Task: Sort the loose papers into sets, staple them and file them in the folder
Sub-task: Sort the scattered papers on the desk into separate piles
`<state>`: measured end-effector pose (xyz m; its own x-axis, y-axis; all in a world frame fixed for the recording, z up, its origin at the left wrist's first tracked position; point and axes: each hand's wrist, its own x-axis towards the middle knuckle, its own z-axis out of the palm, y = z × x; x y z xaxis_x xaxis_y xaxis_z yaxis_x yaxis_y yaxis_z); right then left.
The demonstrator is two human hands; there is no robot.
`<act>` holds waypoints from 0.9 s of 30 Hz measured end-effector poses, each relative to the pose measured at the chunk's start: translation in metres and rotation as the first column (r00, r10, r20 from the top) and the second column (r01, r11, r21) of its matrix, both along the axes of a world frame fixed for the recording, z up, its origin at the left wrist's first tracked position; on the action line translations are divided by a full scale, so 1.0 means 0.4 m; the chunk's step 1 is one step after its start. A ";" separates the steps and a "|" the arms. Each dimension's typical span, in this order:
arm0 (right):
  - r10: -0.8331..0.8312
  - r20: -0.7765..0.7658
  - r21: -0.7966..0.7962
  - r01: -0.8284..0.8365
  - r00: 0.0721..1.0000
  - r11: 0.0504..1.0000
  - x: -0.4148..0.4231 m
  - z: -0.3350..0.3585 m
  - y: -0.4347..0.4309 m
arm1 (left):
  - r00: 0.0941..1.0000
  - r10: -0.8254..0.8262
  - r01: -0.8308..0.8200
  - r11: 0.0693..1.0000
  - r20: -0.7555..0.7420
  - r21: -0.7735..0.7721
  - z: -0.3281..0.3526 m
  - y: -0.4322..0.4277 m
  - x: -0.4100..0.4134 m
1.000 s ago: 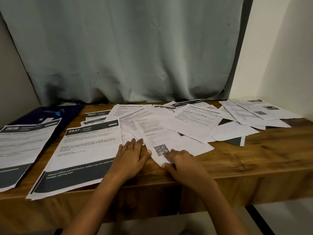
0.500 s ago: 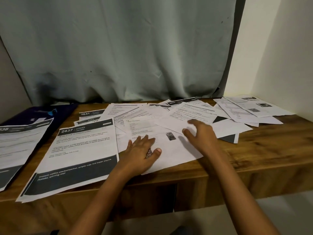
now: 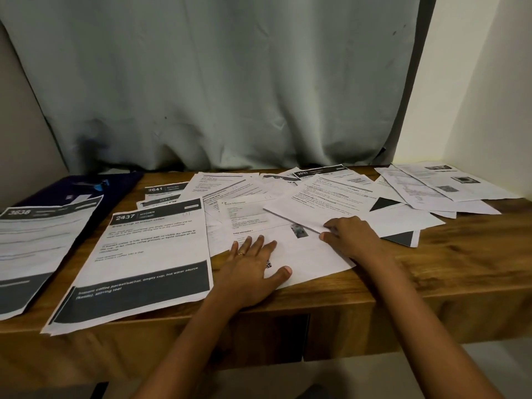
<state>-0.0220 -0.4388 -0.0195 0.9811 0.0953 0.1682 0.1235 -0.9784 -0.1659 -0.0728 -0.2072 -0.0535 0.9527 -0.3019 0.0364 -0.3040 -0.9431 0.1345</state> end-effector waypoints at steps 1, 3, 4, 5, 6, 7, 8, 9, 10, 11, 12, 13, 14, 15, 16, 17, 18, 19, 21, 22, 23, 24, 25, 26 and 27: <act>0.013 0.049 -0.028 -0.011 0.999 1.000 -0.001 -0.007 0.002 | 1.000 0.002 -0.002 1.000 0.008 -0.004 0.000 0.001 -0.001; 0.044 0.183 -0.089 -0.028 0.982 0.996 -0.002 -0.018 0.004 | 1.000 0.006 -0.006 1.000 0.027 -0.016 -0.002 0.001 -0.004; 0.050 0.245 -0.091 -0.028 0.968 0.995 -0.004 -0.018 0.006 | 0.999 0.013 -0.012 0.999 0.038 -0.031 -0.002 0.000 -0.006; 0.049 0.302 -0.076 -0.027 0.952 0.997 -0.006 -0.012 0.010 | 0.999 0.023 -0.020 0.998 0.045 -0.067 -0.002 -0.001 -0.007; 0.046 0.362 -0.047 -0.031 0.931 0.998 -0.007 -0.005 0.015 | 0.998 0.040 -0.032 0.989 0.050 -0.147 0.002 -0.001 -0.011; 0.042 0.430 -0.007 -0.044 0.902 0.999 -0.009 0.005 0.023 | 0.996 0.066 -0.048 0.962 0.058 -0.268 0.008 -0.001 -0.017; 0.043 0.500 0.039 -0.073 0.865 0.997 -0.014 0.014 0.035 | 0.992 0.101 -0.060 0.908 0.078 -0.415 0.020 0.003 -0.026; 0.057 0.568 0.080 -0.124 0.821 0.989 -0.021 0.022 0.051 | 0.983 0.145 -0.060 0.827 0.109 -0.559 0.039 0.010 -0.038; 0.083 0.635 0.100 -0.188 0.768 0.977 -0.027 0.029 0.073 | 0.967 0.201 -0.044 0.739 0.157 -0.672 0.065 0.019 -0.052; 0.117 0.696 0.091 -0.249 0.708 0.964 -0.032 0.034 0.098 | 0.940 0.265 -0.020 0.670 0.214 -0.742 0.094 0.033 -0.066; 0.155 0.744 0.061 -0.298 0.649 0.953 -0.038 0.040 0.130 | 0.904 0.331 0.006 0.625 0.272 -0.781 0.124 0.051 -0.080; 0.190 0.781 0.025 -0.334 0.595 0.942 -0.045 0.051 0.166 | 0.859 0.393 0.033 0.596 0.327 -0.802 0.156 0.074 -0.094; 0.228 0.808 -0.016 -0.366 0.543 0.930 -0.053 0.062 0.207 | 0.813 0.447 0.057 0.576 0.374 -0.815 0.183 0.100 -0.106; 0.273 0.826 -0.063 -0.401 0.493 0.914 -0.062 0.073 0.249 | 0.770 0.489 0.077 0.566 0.409 -0.821 0.206 0.129 -0.116; 0.324 0.832 -0.107 -0.443 0.451 0.890 -0.073 0.079 0.293 | 0.733 0.521 0.093 0.561 0.438 -0.823 0.227 0.159 -0.127; 0.381 0.821 -0.146 -0.489 0.425 0.860 -0.085 0.080 0.336 | 0.700 0.543 0.106 0.563 0.463 -0.820 0.240 0.191 -0.134; 0.433 0.801 -0.173 -0.533 0.413 0.828 -0.098 0.078 0.379 | 0.673 0.557 0.113 0.573 0.487 -0.812 0.249 0.223 -0.138; 0.479 0.776 -0.186 -0.578 0.409 0.795 -0.111 0.072 0.418 | 0.651 0.568 0.110 0.585 0.503 -0.803 0.253 0.255 -0.143; 0.566 0.716 -0.192 -0.663 0.410 0.724 -0.132 0.052 0.487 | 0.628 0.593 0.068 0.604 0.505 -0.794 0.247 0.315 -0.145; 0.606 0.681 -0.193 -0.698 0.411 0.690 -0.140 0.038 0.518 | 0.623 0.602 0.035 0.616 0.499 -0.787 0.238 0.342 -0.146; 0.641 0.647 -0.195 -0.723 0.414 0.663 -0.149 0.024 0.545 | 0.623 0.603 0.002 0.635 0.498 -0.772 0.225 0.366 -0.147; 0.673 0.613 -0.199 -0.743 0.414 0.638 -0.156 0.009 0.568 | 0.630 0.596 -0.026 0.658 0.498 -0.753 0.210 0.384 -0.150; 0.706 0.574 -0.211 -0.758 0.415 0.617 -0.163 -0.004 0.586 | 0.646 0.581 -0.053 0.681 0.495 -0.731 0.195 0.399 -0.153; 0.736 0.538 -0.225 -0.772 0.411 0.595 -0.170 -0.017 0.600 | 0.671 0.560 -0.081 0.706 0.485 -0.703 0.179 0.409 -0.156; 0.763 0.506 -0.243 -0.783 0.401 0.573 -0.177 -0.027 0.608 | 0.705 0.531 -0.106 0.734 0.470 -0.671 0.164 0.416 -0.157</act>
